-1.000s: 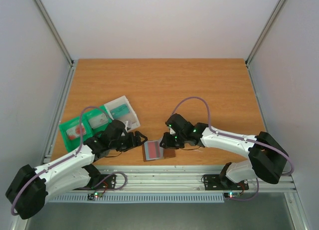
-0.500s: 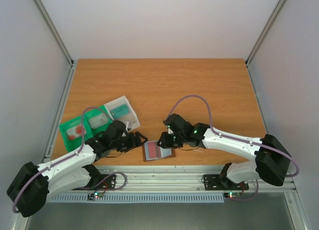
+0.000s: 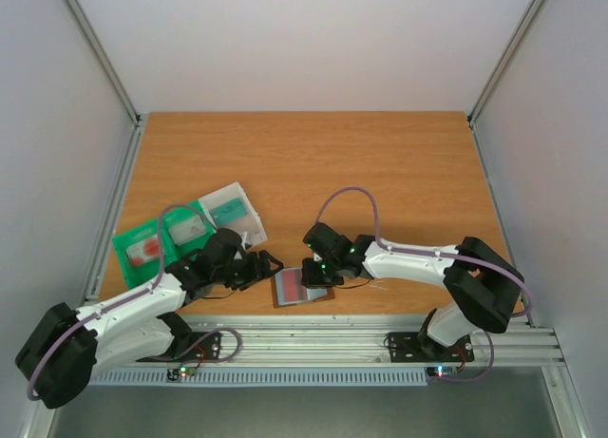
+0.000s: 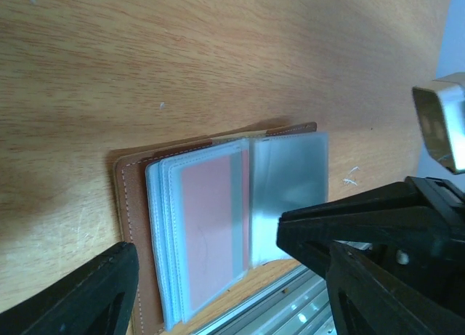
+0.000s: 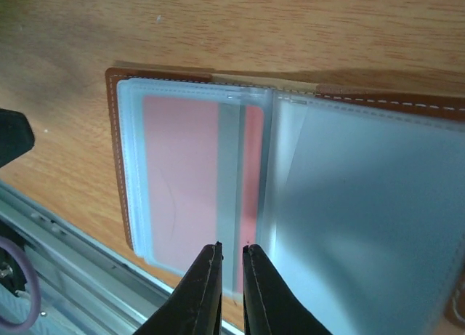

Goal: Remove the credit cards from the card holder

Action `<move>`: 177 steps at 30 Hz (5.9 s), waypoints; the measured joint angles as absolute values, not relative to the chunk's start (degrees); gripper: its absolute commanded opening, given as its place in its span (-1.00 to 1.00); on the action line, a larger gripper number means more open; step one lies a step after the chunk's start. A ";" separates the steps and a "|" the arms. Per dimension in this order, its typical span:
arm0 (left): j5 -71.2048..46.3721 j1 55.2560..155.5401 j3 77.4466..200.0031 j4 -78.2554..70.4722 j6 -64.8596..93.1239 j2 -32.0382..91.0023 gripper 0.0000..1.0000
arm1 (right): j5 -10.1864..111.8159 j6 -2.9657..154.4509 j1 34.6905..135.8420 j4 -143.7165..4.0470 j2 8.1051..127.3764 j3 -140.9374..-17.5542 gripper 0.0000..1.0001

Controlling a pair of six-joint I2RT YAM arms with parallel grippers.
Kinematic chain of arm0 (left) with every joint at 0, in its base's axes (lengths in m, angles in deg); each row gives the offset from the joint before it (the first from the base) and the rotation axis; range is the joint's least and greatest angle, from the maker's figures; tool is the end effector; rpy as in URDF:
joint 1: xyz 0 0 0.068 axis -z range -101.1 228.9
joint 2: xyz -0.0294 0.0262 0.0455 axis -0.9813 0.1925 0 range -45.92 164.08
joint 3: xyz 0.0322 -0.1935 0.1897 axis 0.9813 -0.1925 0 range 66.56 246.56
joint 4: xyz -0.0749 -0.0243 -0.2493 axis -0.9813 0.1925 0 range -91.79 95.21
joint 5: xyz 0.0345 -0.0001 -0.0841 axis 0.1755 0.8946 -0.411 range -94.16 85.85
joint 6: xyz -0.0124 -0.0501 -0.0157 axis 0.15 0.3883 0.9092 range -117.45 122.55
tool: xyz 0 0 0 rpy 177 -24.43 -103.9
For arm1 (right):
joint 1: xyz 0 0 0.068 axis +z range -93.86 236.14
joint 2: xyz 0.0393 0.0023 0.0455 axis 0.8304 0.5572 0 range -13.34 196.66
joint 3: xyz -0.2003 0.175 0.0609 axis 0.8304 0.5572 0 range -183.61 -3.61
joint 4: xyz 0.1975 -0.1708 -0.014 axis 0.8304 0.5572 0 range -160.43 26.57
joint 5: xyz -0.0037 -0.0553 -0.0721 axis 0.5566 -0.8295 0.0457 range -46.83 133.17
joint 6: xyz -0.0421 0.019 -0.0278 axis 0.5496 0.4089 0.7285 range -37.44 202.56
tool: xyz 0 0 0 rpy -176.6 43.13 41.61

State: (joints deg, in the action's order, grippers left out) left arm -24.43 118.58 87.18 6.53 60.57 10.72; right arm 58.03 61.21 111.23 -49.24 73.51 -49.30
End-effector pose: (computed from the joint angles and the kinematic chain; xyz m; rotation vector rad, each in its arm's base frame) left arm 0.1345 -0.1277 0.1635 -0.2241 2.6352 -1.1463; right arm 0.1526 0.2347 0.1650 -0.9090 2.6841 0.7212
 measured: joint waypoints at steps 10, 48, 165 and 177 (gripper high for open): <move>-26.18 119.17 87.18 3.21 63.04 11.48 0.42 | 58.05 60.93 111.23 -52.47 77.49 -48.15 -0.93; -28.38 119.54 86.24 -3.77 66.65 14.24 0.52 | 59.29 59.64 111.30 -64.04 77.60 -42.18 -0.92; -22.74 124.63 86.89 -7.35 65.49 20.55 0.67 | 59.93 55.57 111.36 -69.87 74.95 -37.22 -0.92; -23.20 124.63 87.07 -7.15 64.77 23.66 0.69 | 59.93 55.57 111.36 -70.00 74.97 -37.22 -0.92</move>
State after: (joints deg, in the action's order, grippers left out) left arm -23.20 124.63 87.07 -7.15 64.77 23.66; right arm 59.93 55.57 111.36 -70.00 74.97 -37.22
